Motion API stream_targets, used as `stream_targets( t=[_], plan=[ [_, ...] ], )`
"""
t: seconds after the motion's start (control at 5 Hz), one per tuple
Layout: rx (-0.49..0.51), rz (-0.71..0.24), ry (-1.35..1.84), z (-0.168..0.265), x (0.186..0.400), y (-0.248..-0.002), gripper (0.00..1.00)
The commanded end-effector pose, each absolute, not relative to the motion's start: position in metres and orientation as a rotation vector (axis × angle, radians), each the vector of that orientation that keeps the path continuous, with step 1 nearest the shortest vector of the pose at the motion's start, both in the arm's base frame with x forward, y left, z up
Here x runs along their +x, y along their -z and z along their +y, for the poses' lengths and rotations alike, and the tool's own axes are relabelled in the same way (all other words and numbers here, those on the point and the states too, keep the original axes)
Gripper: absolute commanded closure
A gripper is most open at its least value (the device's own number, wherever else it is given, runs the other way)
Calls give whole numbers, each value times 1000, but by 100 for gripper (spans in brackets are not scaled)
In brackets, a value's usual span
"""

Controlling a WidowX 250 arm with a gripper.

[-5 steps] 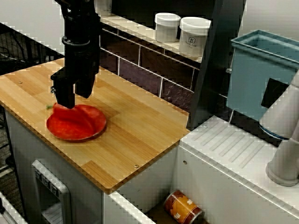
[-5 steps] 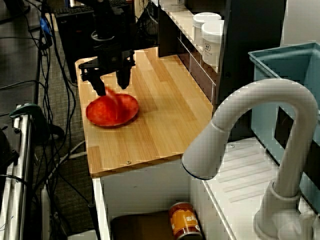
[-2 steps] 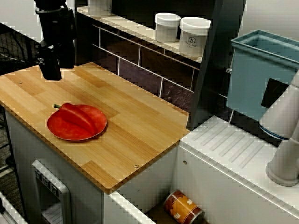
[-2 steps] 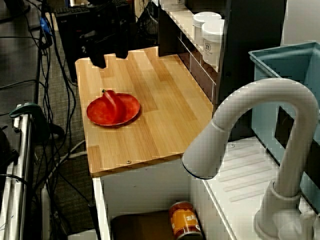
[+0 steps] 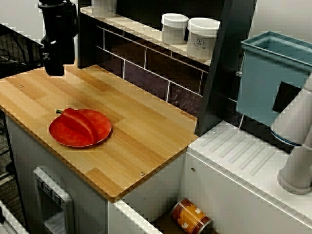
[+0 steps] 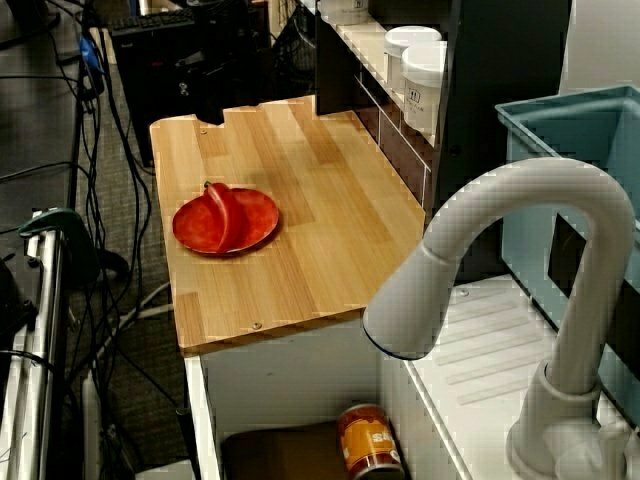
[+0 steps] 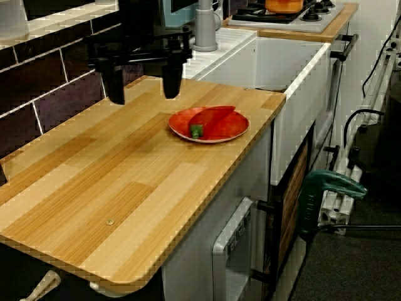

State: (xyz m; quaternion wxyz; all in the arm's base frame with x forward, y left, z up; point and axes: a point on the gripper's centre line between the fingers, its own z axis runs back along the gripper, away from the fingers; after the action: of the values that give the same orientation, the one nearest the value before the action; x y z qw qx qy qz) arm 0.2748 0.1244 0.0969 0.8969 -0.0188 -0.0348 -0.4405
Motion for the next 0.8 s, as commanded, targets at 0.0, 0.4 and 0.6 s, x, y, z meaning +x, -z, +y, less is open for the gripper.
stream_targets(
  t=[0.0, 0.4, 0.6],
  plan=[
    [-22, -90, 622, 160, 268, -111, 0],
    [-17, -33, 575, 160, 266, -108, 0],
    [-37, -25, 557, 161, 265, -108, 0]
  ],
)
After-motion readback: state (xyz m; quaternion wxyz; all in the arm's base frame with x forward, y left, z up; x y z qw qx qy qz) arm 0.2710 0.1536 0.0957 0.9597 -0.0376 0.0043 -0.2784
